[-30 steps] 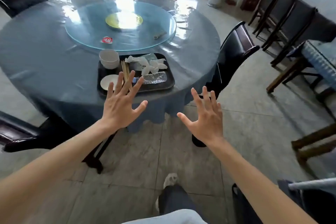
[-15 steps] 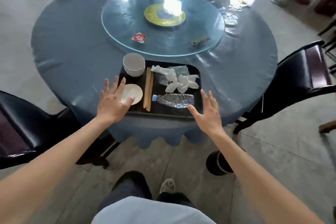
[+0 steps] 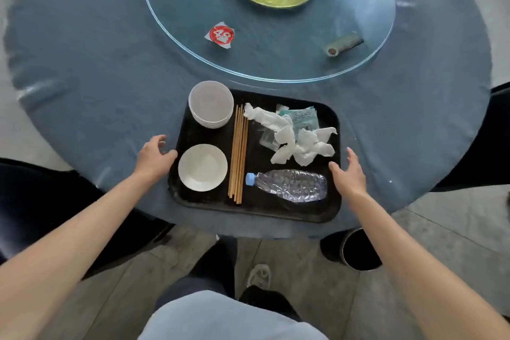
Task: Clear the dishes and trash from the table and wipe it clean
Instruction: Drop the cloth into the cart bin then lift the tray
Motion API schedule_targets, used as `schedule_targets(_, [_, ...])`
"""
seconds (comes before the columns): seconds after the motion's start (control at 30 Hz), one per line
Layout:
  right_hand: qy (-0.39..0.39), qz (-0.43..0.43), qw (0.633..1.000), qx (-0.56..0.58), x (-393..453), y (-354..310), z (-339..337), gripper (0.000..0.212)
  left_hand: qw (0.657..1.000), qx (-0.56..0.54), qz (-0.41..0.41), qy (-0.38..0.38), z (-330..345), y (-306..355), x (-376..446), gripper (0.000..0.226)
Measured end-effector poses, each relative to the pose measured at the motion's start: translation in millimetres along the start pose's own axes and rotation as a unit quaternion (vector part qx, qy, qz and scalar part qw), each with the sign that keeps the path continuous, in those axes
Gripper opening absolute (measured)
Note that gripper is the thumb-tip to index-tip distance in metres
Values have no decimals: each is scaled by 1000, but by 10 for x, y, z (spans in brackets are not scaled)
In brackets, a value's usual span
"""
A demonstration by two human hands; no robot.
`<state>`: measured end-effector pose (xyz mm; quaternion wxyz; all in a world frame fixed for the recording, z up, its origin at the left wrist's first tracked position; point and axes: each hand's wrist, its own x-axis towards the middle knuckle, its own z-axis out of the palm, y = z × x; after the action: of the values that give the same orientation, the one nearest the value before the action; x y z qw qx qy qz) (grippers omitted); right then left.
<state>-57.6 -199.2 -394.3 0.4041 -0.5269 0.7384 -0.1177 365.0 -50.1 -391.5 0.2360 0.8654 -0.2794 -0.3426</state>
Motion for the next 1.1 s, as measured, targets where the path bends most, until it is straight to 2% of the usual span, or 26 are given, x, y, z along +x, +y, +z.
schedule_targets(0.13, [32,43,998,-17,193,7,144,67,999,2,-25,-26,32,-14,316,54])
schedule_targets(0.3, [61,57,996,-34,343,28,256,53,997,-31,-44,-63,67,-35,484,41])
schedule_targets(0.53, [78,88,991,70,369,49,360,49,994,-88,-59,-26,173,-45,500,42])
schedule_targets(0.67, [91,84,989,83,369,39,353,50,992,-112,-55,-8,207,-46,465,41])
schedule_targets(0.9, [86,86,988,99,261,94,219,51,994,-108,-21,-24,31,59,372,43])
schedule_targets(1.1, [115,70,983,123,-68,219,-53,51,992,-124,18,-31,-32,271,34,43])
